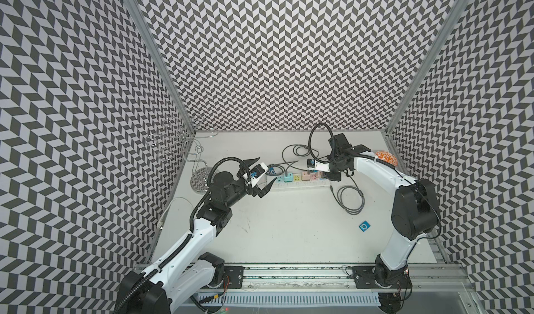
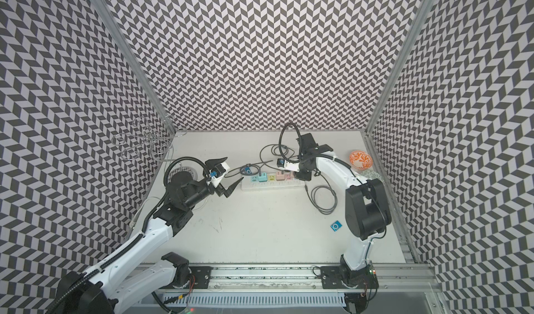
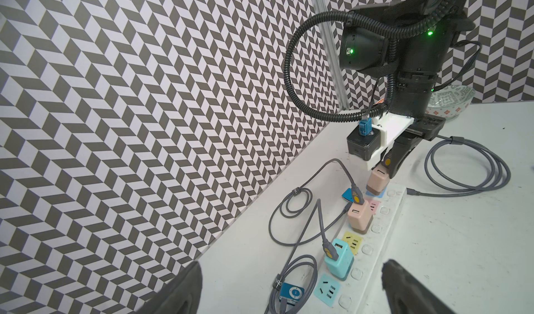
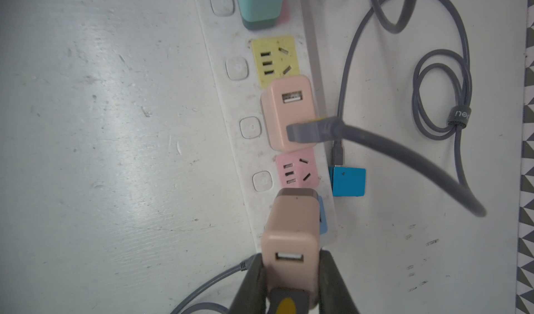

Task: Charge mp3
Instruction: Insert the plug into the socket.

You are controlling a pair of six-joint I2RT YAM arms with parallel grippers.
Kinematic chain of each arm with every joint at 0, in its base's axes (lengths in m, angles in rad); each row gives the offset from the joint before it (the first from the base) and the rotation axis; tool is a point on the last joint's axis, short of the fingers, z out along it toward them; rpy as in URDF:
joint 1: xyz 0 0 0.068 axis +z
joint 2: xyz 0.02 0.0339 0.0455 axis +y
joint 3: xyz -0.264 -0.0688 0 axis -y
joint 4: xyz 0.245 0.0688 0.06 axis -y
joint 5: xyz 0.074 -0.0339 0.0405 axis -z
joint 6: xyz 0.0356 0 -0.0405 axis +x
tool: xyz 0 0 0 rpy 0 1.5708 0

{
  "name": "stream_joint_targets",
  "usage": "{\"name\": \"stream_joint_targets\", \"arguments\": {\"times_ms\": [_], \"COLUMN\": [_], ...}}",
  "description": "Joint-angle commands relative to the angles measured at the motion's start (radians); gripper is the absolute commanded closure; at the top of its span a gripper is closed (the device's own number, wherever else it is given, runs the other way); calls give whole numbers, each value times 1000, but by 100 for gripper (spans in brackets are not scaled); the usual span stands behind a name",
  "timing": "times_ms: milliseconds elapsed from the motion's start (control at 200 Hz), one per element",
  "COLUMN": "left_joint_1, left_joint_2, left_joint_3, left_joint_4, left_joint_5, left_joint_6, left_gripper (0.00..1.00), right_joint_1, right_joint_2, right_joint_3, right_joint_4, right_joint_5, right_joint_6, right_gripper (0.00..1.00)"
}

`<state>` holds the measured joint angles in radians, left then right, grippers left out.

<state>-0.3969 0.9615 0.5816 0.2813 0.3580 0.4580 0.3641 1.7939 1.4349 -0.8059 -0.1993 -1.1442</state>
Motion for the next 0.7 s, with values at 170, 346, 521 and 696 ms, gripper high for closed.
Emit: {"name": "stream_joint_targets", "arguments": {"times_ms": [170,346,521,696], "left_joint_1": [13,15,18,22], "left_joint_2": [2,3,2,-3], "left_joint_3": [-20,-25,-29,-33], "left_joint_4": [28,32,33,35], "left_joint_5": [19,24,25,25], "left_joint_6": [-2,-4,-2,2], "left_gripper": [3,3,3,3], "right_joint_1": [27,30,35,41], "right_joint_2": [46,64,87,109], "right_joint_3": [20,11,32,40], "right_joint_4": [17,41,40,28], "right_joint_5": [-47,-26,-11,4], "right_joint_6": [-51,-58,-68,-85], "right_gripper": [100,100,100,100]}}
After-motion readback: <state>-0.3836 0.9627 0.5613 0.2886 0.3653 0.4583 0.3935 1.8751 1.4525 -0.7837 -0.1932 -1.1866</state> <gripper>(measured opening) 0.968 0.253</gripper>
